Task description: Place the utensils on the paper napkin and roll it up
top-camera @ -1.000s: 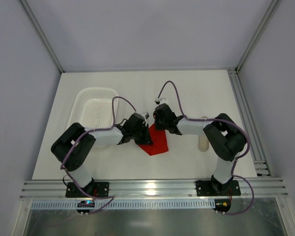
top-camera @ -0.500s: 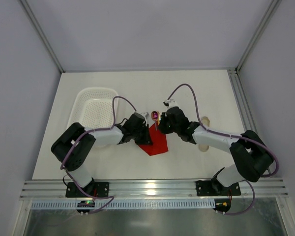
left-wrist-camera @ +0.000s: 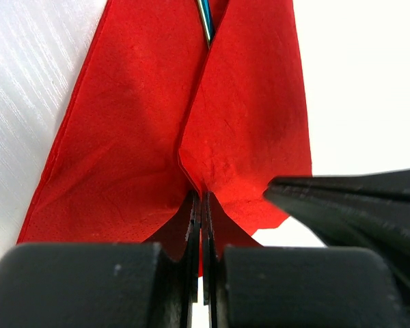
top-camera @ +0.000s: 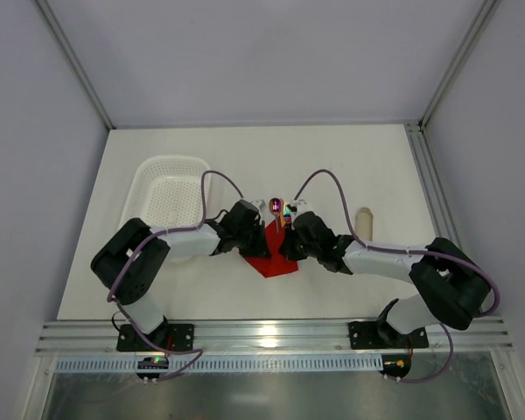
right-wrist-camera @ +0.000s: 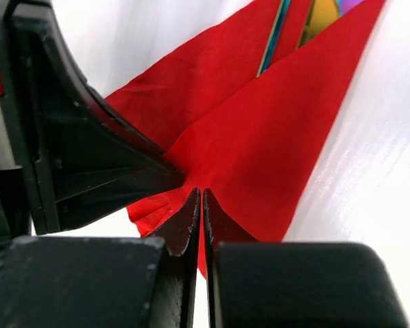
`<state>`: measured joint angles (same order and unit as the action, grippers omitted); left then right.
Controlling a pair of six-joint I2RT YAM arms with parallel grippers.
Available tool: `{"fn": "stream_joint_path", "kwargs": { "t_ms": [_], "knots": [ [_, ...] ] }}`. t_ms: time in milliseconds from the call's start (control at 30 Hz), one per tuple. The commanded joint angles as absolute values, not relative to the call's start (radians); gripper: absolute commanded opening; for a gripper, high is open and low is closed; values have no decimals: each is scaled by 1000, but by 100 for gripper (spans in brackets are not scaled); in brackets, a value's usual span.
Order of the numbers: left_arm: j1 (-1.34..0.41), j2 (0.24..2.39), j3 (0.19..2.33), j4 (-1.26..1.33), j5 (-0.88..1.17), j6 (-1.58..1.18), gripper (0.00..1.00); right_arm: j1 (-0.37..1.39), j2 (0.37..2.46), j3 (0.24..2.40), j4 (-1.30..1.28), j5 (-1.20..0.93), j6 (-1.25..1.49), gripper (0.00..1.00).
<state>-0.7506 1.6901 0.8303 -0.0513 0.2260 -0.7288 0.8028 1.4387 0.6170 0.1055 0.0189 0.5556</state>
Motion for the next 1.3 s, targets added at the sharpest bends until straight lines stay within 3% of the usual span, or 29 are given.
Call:
{"fn": "stream_joint_path", "kwargs": {
  "t_ms": [0, 167, 267, 300, 400, 500, 600, 833, 1267],
  "knots": [
    [-750, 1683, 841, -107, 195, -716, 0, 839, 1459, 634, 161, 37, 577, 4],
    [-750, 1675, 860, -124, 195, -716, 1, 851, 1517, 600, 181, 63, 606, 4],
    [-749, 1661, 885, -172, 174, -709, 7, 867, 1539, 603, 158, 77, 600, 4],
    [-749, 1655, 909, -190, 161, -709, 11, 871, 1539, 612, 119, 99, 600, 4],
    [-749, 1618, 940, -267, 103, -696, 33, 882, 1539, 611, 86, 120, 597, 4],
    [-749, 1572, 960, -365, 8, -706, 46, 888, 1526, 595, 84, 127, 601, 4],
    [-749, 1543, 960, -439, -81, -729, 51, 891, 1517, 591, 84, 132, 609, 4],
    [-749, 1509, 858, -437, -104, -819, 56, 891, 1506, 589, 98, 132, 620, 4],
    [-779, 1539, 729, -183, 46, -975, 55, 893, 1499, 569, 132, 135, 652, 4]
  ]
}}
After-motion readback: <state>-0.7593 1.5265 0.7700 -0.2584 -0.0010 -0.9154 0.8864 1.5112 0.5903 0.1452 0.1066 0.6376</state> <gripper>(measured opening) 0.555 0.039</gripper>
